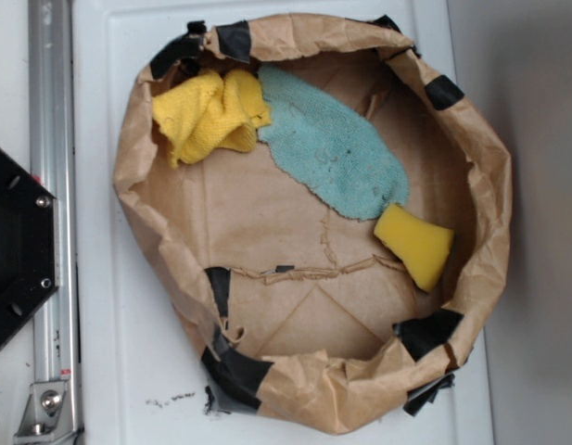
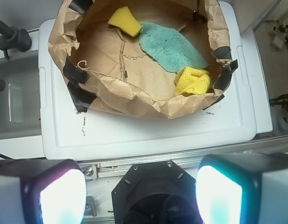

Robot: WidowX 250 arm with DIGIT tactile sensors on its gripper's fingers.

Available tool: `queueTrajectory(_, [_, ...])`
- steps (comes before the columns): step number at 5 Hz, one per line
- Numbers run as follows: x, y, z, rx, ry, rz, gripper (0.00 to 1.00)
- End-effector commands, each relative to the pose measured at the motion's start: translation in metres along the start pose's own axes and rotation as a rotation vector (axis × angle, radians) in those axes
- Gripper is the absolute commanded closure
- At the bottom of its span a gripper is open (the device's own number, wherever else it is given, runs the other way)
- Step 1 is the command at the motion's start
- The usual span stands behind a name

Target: Grab the yellow cloth.

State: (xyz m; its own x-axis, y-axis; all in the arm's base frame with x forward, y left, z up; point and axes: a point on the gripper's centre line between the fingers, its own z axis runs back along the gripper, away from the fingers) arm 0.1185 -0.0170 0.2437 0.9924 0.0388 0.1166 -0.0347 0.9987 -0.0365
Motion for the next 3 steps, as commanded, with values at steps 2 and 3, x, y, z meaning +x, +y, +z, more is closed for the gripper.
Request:
queueTrajectory(2, [0.05, 0.028, -0.009, 0.048, -0.09, -0.067, 0.0])
queueTrajectory(3, [0.101, 0.024, -0.047, 0.09, 0.002, -0.293, 0.0])
